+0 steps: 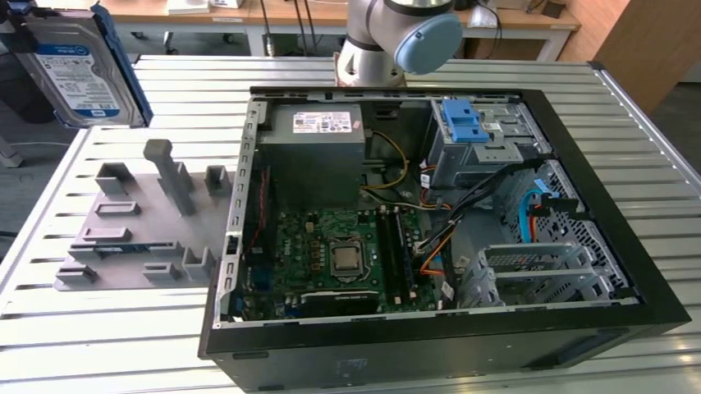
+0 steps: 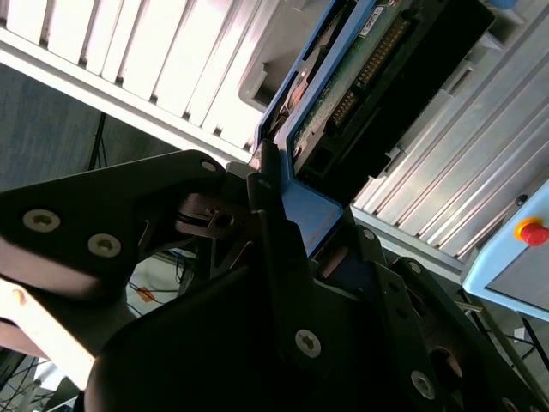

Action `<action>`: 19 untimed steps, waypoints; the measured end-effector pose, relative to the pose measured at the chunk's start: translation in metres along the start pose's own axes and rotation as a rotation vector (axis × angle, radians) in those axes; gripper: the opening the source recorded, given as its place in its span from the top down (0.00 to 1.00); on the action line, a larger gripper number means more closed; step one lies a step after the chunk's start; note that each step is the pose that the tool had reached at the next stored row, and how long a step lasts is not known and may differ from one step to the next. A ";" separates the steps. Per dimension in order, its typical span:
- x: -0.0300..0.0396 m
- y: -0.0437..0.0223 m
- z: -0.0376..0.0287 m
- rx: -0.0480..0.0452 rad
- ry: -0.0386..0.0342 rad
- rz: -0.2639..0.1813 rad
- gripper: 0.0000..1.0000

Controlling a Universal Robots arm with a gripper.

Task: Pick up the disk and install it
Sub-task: 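Pick up the disk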

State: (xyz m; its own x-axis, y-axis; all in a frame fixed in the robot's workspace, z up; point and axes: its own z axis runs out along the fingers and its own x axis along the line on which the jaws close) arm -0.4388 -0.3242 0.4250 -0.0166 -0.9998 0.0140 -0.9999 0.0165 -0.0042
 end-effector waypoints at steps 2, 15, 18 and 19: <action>0.0000 0.0000 -0.0011 0.0000 0.0000 0.000 0.63; 0.0001 0.0000 -0.0088 0.0001 0.0000 0.000 0.63; 0.0001 -0.0001 -0.0106 0.0000 0.0000 0.000 0.63; 0.0001 0.0000 -0.0113 0.0000 0.0000 0.000 0.63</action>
State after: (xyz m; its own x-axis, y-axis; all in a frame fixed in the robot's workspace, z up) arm -0.4388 -0.3241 0.4363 -0.0166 -0.9998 0.0140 -0.9999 0.0165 -0.0042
